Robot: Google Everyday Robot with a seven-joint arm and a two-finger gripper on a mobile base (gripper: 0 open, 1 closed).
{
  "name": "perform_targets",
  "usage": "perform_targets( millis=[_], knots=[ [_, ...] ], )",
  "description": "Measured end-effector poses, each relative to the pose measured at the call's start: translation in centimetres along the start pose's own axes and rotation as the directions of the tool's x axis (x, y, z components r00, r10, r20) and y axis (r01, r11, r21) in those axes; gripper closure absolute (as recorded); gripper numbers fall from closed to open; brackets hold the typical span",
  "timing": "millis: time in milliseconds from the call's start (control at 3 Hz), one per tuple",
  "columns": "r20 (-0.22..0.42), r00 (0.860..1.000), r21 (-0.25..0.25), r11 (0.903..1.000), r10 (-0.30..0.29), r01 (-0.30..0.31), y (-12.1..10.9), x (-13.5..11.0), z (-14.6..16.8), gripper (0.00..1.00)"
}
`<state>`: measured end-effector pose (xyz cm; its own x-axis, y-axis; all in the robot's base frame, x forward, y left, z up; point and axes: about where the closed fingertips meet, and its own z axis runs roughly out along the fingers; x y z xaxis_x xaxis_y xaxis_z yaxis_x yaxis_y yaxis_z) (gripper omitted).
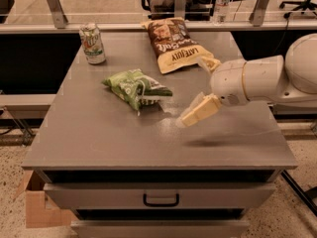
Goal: Pick green jalapeno chip bag
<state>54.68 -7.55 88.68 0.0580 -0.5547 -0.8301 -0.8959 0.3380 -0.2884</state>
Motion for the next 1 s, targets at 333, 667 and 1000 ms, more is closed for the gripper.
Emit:
perform_targets(
  millis=[333,667,1000],
  knots=[
    [0.001,1.0,-0.03,0.9992,0.028,-0.028,-0.1,-0.6,1.7,0.0],
    [0.004,0.998,-0.067,0.9962,0.056,-0.055,0.2,-1.1,4.1,0.02],
    [0.004,0.998,-0.093,0.9936,0.064,-0.064,0.1,-1.3,5.6,0.24]
  ],
)
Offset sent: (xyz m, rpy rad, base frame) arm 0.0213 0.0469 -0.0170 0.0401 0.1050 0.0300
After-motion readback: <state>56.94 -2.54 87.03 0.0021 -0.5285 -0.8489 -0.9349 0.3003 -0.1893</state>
